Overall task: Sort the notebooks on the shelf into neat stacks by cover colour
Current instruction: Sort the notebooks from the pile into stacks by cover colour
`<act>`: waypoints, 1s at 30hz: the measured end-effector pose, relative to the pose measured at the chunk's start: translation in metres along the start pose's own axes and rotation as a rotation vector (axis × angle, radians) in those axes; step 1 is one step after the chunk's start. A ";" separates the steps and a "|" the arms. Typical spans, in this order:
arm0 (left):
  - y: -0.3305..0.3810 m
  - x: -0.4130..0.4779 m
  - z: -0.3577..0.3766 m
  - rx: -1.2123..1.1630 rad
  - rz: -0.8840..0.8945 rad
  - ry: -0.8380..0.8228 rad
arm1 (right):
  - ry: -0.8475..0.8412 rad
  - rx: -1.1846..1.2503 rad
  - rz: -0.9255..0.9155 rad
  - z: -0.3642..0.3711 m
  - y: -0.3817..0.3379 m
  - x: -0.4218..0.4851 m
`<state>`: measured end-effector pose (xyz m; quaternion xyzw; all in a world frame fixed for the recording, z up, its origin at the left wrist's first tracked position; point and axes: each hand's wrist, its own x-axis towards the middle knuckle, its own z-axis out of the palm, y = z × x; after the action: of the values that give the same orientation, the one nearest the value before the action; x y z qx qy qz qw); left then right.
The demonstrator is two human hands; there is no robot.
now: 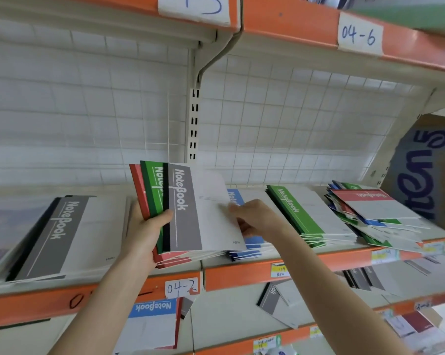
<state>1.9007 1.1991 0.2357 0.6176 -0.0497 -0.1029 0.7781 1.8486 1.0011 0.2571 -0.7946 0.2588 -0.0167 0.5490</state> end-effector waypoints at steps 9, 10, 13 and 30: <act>0.017 -0.009 -0.073 -0.074 -0.111 0.178 | 0.106 -0.050 -0.167 0.073 -0.022 0.016; 0.019 -0.010 -0.084 -0.082 -0.119 0.196 | 0.103 -0.027 -0.171 0.082 -0.026 0.014; 0.026 -0.014 -0.114 -0.129 -0.120 0.255 | 0.079 0.009 -0.186 0.105 -0.036 0.009; 0.054 -0.057 -0.277 -0.209 -0.103 0.439 | 0.100 -0.415 -0.299 0.220 -0.080 0.007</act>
<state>1.9070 1.4871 0.2266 0.5432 0.1632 -0.0104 0.8236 1.9544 1.2087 0.2386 -0.9179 0.1631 -0.0833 0.3521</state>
